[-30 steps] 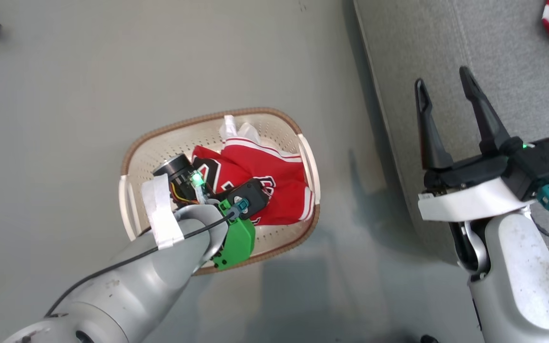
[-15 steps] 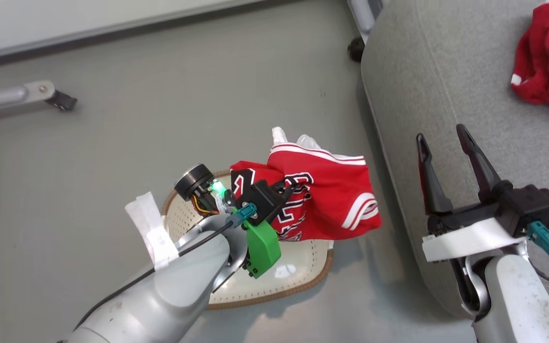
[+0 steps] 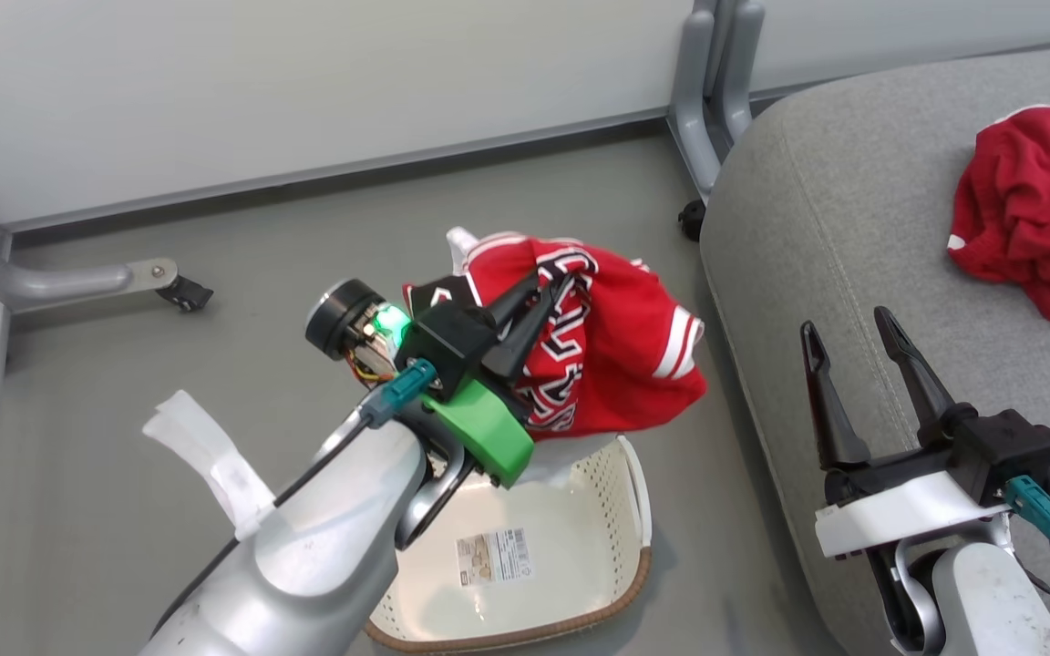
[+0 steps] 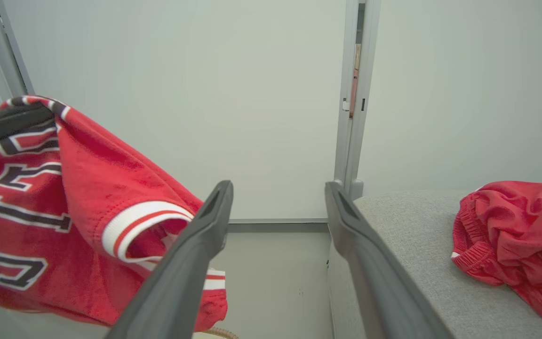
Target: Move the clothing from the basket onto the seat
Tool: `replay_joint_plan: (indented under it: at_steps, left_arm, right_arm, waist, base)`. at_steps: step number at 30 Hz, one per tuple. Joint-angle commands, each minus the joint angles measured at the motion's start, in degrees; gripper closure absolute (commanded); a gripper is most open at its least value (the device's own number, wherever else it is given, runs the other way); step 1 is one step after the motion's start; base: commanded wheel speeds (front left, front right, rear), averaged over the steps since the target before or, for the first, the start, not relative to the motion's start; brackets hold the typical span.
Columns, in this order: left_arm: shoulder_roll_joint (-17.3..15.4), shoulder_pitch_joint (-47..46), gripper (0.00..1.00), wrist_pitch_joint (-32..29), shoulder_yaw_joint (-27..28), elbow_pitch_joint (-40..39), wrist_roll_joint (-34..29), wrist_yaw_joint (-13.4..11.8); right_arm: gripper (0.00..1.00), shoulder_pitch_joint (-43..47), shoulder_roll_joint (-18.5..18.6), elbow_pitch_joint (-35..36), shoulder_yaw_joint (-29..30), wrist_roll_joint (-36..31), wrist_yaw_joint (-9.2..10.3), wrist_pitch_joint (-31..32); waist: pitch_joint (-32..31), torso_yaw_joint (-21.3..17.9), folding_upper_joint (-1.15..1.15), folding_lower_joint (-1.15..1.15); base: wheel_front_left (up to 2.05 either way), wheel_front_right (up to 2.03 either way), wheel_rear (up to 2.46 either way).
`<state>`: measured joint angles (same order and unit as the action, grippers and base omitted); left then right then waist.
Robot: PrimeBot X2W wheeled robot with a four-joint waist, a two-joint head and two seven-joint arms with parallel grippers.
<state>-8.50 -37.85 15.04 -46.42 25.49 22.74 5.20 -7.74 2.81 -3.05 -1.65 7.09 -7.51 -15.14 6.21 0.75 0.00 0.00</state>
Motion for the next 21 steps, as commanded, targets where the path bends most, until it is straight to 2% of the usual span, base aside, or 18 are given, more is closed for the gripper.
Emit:
replay_joint_plan:
  at_steps: [1,11,21]
  left_arm:
    - [0.2,0.8,1.00,0.2,1.3,-1.3,-0.6,-0.3]
    - [1.6,-2.0,1.00,0.2,6.7,-7.0,-3.4,0.3]
    - [1.6,-0.8,1.00,0.2,8.4,-6.9,-4.3,1.1]
  right_arm:
    - [0.00,0.9,0.2,0.3,0.1,0.4,0.04,0.0]
    - [0.00,2.1,0.2,0.6,-0.2,1.6,0.04,0.0]
    - [0.00,2.6,0.2,2.5,-1.9,1.3,0.04,0.0]
  waist:
    - [-1.3,0.5,0.00,0.00]
    - [-3.2,0.0,0.00,0.00]
    - [-4.2,-0.7,0.00,0.00]
  base:
    - [0.00,0.00,0.00]
    - [0.00,0.00,0.00]
    - [0.00,0.00,0.00]
